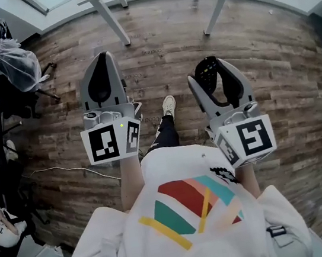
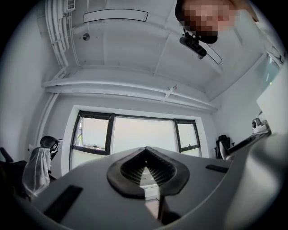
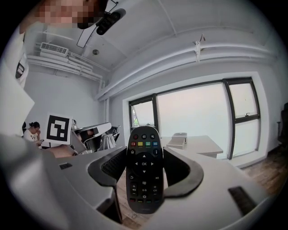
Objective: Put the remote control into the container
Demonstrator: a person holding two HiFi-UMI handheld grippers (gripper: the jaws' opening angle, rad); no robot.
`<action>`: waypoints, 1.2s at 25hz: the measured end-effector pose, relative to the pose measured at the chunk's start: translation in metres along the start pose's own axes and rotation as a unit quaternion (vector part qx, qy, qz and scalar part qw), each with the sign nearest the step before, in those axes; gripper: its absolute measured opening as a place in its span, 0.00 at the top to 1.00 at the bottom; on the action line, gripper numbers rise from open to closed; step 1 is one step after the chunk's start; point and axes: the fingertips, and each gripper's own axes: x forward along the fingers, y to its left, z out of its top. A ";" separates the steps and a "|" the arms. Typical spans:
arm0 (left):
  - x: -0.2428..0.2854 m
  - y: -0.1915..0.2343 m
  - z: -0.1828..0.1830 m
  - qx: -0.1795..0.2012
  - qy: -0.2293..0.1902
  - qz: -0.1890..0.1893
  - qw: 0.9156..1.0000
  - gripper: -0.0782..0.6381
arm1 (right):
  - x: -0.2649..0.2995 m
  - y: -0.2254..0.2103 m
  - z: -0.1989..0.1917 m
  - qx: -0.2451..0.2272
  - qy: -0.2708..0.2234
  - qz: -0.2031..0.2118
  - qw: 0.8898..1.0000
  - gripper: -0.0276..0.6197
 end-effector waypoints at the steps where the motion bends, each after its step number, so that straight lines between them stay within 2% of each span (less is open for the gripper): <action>1: 0.007 0.006 -0.002 -0.003 0.001 0.003 1.000 0.88 | 0.011 -0.004 0.001 -0.001 0.004 0.000 1.000 0.56; 8: 0.047 0.063 -0.016 -0.023 0.010 0.027 0.999 0.88 | 0.080 -0.007 0.012 -0.004 0.026 0.011 1.000 0.56; 16: 0.118 0.085 -0.020 -0.027 -0.008 0.007 1.000 0.88 | 0.143 -0.025 0.035 -0.027 0.024 0.003 0.999 0.56; 21: 0.150 0.120 -0.022 -0.034 -0.015 0.020 0.999 0.88 | 0.188 -0.022 0.048 -0.048 0.019 0.016 0.999 0.56; 26: 0.186 0.148 -0.036 -0.035 0.002 0.028 0.999 0.88 | 0.228 -0.032 0.055 -0.057 0.027 0.014 0.998 0.56; 30: 0.188 0.155 -0.049 -0.041 0.019 0.031 0.998 0.88 | 0.232 -0.039 0.053 -0.050 0.033 0.001 0.998 0.56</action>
